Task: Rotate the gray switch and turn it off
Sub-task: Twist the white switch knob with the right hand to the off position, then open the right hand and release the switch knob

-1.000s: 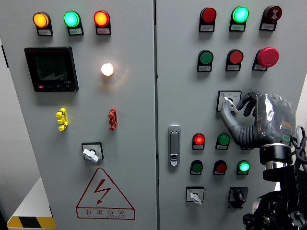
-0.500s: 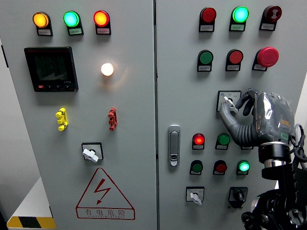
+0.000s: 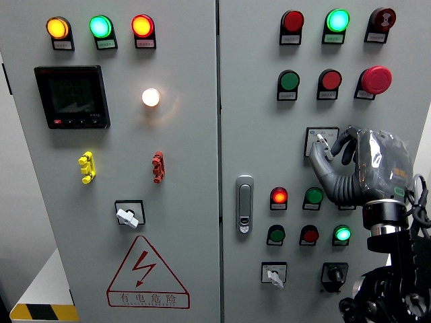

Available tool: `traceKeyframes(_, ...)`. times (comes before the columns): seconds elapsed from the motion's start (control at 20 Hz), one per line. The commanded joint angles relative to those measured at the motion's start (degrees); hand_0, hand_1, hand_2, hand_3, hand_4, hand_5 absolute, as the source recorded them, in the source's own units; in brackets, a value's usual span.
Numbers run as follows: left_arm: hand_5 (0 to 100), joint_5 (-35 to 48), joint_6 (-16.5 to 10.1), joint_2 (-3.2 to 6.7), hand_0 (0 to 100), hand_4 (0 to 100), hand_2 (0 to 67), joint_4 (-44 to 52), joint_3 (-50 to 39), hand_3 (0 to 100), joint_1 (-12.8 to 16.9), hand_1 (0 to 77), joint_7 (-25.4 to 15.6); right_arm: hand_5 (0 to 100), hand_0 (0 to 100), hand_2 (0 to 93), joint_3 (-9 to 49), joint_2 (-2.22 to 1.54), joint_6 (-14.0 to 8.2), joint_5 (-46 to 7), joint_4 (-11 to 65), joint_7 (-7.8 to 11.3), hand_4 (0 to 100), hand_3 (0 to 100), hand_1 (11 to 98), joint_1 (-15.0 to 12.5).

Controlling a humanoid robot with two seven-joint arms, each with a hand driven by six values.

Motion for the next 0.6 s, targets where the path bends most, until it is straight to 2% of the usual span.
traceKeyframes(0.0,13,0.01,0.01,0.0,0,12,10.1,0.0,0.0,21,0.0,0.0,0.04,90,57,74.8,0.0,0.0,0.0,0.0,0.0,-0.01,83,90,39.1,0.08)
traceKeyframes(0.35,13,0.01,0.01,0.0,0,12,10.1,0.0,0.0,21,0.0,0.0,-0.05,90,63,76.7,-0.09,0.0,0.0,0.0,0.0,-0.01,84,91,39.3,0.17)
traceKeyframes(0.45,13,0.01,0.01,0.0,0,12,10.1,0.0,0.0,21,0.0,0.0,0.04,90,63,75.3,-0.09,0.0,0.0,0.0,0.17,-0.01,84,91,39.1,0.08)
traceKeyframes(0.55,13,0.01,0.01,0.0,0,12,10.2,0.0,0.0,21,0.0,0.0,0.04,90,64,70.2,-0.09,0.0,0.0,0.0,0.44,-0.01,84,91,38.4,-0.27)
